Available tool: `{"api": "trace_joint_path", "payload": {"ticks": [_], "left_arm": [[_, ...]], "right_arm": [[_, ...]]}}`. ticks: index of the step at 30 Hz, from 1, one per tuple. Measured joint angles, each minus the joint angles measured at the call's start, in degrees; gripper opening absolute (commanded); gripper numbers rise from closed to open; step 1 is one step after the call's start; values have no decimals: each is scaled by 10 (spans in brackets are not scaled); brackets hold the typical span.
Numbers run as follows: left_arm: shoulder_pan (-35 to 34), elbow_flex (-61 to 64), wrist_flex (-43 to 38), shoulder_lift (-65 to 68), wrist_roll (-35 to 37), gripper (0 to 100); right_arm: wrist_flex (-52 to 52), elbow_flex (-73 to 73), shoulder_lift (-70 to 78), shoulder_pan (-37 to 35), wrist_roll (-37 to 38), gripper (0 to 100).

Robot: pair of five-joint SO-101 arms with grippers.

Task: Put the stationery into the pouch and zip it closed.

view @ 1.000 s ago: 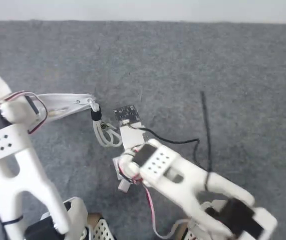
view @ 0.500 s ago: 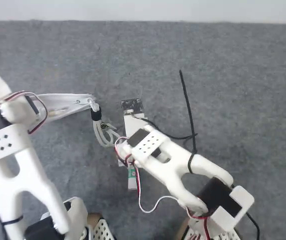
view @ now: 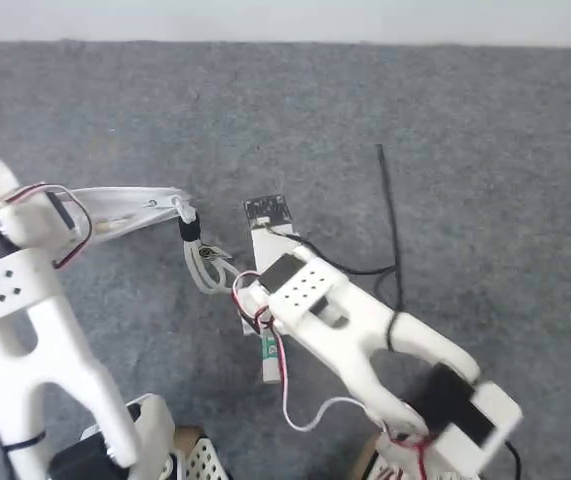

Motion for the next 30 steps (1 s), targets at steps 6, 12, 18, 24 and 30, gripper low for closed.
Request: {"api": "trace_joint_path", "payload": {"ticks": [6,12,18,24,30], "left_arm": [[0,0,0,0,0,13],[0,0,-1,0,0,13],[0,0,-1,0,0,13],[0,0,-1,0,0,13],[0,0,-1,0,0,13]], "right_arm": [[62,0,-120,0,0,6],[55,28,-228,17,37,6],[-9,98,-329,25,42,6],[-47,142,-423,28,44,6],[-89,185,-497,28,56,6]]}}
